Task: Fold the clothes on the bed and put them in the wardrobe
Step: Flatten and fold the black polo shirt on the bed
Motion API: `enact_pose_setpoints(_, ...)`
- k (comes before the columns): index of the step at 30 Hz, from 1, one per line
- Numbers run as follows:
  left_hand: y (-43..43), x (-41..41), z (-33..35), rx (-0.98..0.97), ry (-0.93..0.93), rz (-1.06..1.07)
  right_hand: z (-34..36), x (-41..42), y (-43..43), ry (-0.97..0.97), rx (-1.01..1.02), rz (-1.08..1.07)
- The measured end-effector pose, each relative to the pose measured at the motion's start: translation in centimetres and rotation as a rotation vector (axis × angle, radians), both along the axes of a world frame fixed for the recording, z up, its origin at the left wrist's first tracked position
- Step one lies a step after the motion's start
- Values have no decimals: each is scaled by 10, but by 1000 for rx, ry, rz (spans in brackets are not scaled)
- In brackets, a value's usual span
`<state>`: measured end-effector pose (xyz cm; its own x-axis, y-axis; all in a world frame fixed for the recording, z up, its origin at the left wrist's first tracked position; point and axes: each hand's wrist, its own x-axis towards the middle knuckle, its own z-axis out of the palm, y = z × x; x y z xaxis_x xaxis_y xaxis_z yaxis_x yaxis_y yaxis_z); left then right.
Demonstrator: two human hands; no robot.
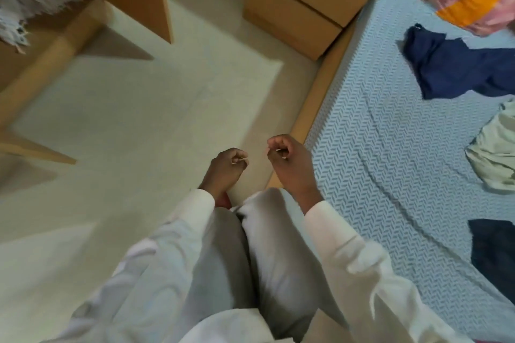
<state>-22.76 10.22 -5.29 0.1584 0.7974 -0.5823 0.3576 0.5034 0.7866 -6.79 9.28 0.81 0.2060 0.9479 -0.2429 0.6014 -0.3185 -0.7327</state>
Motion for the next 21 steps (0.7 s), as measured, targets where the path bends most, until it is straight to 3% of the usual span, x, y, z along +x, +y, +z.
enact_pose_setpoints(4, -10, 27, -7, 115, -16, 34, -18, 34, -31, -21, 105, -65)
enact_pose_setpoints(11, -83, 109, 59, 375, -62, 28, 7, 115, -126, 37, 254, -56)
enact_pose_setpoints(17, -133, 228, 66, 470, -94, -236, -4, 206, -233, 62, 233, -225)
enact_pose_setpoints(21, -175, 314, 51, 542, 27, -659, -17, 268, -304, 50, 220, -464)
